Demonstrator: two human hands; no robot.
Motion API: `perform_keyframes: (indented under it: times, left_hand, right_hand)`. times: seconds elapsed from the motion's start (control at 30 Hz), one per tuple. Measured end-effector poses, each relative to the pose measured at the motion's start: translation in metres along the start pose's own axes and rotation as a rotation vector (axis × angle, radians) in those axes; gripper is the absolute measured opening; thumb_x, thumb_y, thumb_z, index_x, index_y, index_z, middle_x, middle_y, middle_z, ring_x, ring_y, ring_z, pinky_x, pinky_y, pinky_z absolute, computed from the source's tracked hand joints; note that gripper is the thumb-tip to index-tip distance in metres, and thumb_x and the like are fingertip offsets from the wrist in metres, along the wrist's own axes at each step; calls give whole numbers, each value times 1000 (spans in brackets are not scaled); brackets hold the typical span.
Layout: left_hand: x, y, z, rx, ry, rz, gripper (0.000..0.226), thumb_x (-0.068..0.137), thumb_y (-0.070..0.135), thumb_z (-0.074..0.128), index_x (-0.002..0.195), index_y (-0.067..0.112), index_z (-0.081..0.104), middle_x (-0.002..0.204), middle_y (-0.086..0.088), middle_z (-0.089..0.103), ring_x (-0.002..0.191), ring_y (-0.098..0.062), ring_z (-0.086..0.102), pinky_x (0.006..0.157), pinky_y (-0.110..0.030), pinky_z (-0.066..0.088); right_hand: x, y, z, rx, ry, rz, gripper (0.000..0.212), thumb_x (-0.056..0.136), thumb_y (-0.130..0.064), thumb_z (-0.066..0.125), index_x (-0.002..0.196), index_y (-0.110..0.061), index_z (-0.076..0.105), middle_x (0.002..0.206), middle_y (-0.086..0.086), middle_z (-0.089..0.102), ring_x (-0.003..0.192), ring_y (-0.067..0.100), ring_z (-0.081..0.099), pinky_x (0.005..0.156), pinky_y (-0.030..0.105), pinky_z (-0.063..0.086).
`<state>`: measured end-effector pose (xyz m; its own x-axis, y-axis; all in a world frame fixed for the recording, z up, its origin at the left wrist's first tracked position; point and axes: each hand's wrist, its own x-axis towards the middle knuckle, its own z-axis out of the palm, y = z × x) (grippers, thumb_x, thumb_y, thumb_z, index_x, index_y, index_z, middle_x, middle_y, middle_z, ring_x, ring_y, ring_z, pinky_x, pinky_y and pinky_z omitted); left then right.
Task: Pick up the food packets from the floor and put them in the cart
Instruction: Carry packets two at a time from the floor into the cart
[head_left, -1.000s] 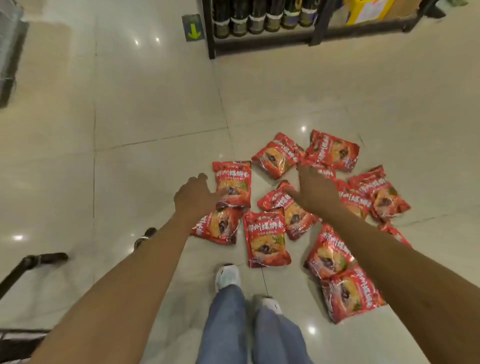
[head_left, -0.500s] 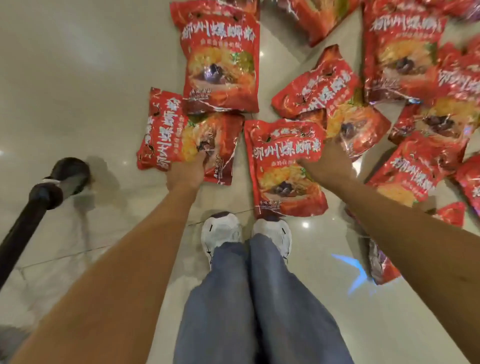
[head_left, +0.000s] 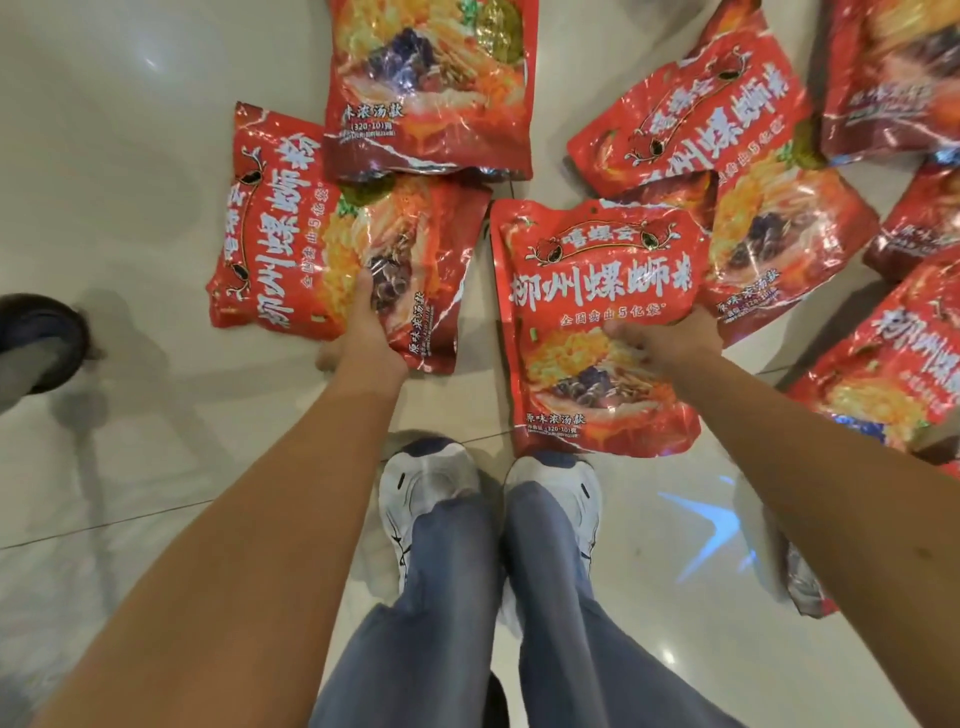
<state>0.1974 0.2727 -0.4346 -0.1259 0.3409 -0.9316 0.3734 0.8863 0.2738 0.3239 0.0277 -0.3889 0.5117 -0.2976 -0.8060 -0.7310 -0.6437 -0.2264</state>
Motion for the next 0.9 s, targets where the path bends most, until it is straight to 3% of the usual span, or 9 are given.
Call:
perform_keyframes:
  times: [0.07,0.17,0.2,0.3,0.43,0.57,0.6,0.73,0.9]
  left_hand:
    - [41,-5,-1,-78,-20,-149,86,37,91,63,100,34,46,141,-20,46,123,-47,49,95,-65,43]
    - [16,11,4,-12,-139,-122,96,42,49,91,123,14,53,120,-19,64,98,-43,66,72,-62,52]
    - [5,17,8,-63,-170,-102,89,51,38,90,126,10,52,115,-19,67,94,-42,68,68,-59,54]
    - [-21,20,8,-64,-197,-82,56,78,32,74,124,9,55,113,-17,68,97,-37,68,72,-53,55]
    - [-54,23,-12,-54,-199,-78,44,85,26,68,120,4,56,109,-19,69,91,-35,70,66,-48,57]
    - [-121,36,-38,-12,-161,23,26,88,14,65,109,1,59,80,-12,71,53,-19,66,48,-30,54]
    - [-141,39,-44,-1,-139,53,28,85,11,68,109,1,58,80,-11,69,55,-20,66,49,-31,54]
    - [-229,61,-63,138,-123,220,33,76,7,76,105,6,61,104,-15,70,86,-30,69,77,-47,57]
    - [-361,128,-81,398,-278,569,30,71,2,78,97,10,65,90,-4,69,71,-12,66,66,-26,54]
  right_hand:
    - [3,-1,-5,-2,-42,1,61,59,-28,88,109,-12,56,108,6,65,100,28,64,92,42,52]
    - [1,-5,-9,35,-110,-14,48,62,-20,87,102,-12,62,104,4,67,92,25,63,89,37,52]
    - [-1,-7,-8,41,-122,-20,49,63,-18,86,106,-9,63,104,4,67,90,25,63,87,36,52]
    - [-10,-13,-3,55,-111,-92,54,63,-13,86,111,-7,62,106,5,68,89,25,64,85,36,53]
    - [-35,-21,-10,51,-80,-130,59,56,-18,90,107,-12,63,105,4,70,92,27,68,88,45,55]
    - [-83,-33,-58,40,-125,-175,40,62,-14,86,95,-14,65,101,6,71,85,26,70,81,40,57]
    - [-99,-38,-74,63,-131,-167,37,63,-14,85,92,-15,63,103,7,71,87,26,70,80,37,55]
    - [-176,-69,-136,197,-125,-191,38,66,-12,82,95,-14,58,102,7,67,85,25,66,69,33,52]
    - [-278,-132,-223,315,-126,-253,37,67,-9,80,95,-10,56,86,1,65,74,16,64,60,31,52]
